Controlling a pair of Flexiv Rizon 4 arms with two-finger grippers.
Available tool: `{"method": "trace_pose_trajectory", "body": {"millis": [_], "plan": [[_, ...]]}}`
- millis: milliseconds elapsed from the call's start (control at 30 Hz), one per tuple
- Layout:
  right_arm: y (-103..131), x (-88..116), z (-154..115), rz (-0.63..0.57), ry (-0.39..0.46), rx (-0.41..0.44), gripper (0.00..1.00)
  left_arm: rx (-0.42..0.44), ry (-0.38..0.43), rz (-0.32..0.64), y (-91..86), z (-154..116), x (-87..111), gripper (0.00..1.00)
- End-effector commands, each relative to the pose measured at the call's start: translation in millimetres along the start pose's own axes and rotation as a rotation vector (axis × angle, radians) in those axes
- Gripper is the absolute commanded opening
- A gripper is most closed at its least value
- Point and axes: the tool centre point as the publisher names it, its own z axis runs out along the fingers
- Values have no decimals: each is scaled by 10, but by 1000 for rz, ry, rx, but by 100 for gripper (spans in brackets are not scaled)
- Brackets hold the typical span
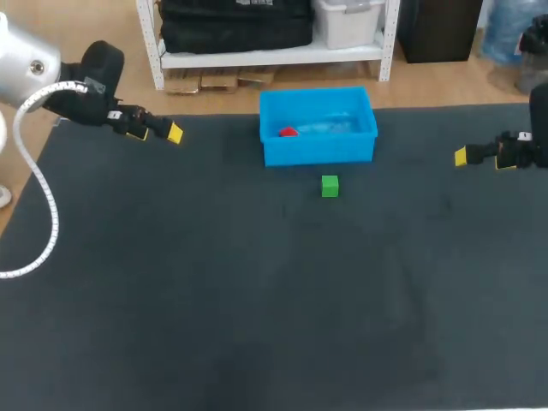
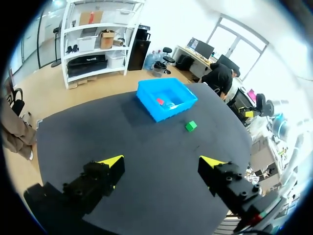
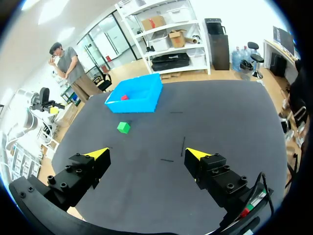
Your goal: Use the left arm to pick the red cube and place it into the blue plastic box first, then use the right arm to grasp the green cube and put it into the same blue plastic box after the first action is fully finished.
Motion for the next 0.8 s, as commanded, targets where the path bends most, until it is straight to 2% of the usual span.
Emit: {"method": "trace_pose_trajectory", "body": {"millis": [33, 500, 800], "plan": [[1, -2, 0, 0, 1, 2, 100, 2, 7, 5, 8, 49, -16, 100], [1, -2, 0, 0, 1, 2, 100, 11, 12, 16, -66, 143, -103, 100], [1, -2, 0, 0, 1, 2, 100, 23, 23, 27, -142, 186, -94, 100]]}}
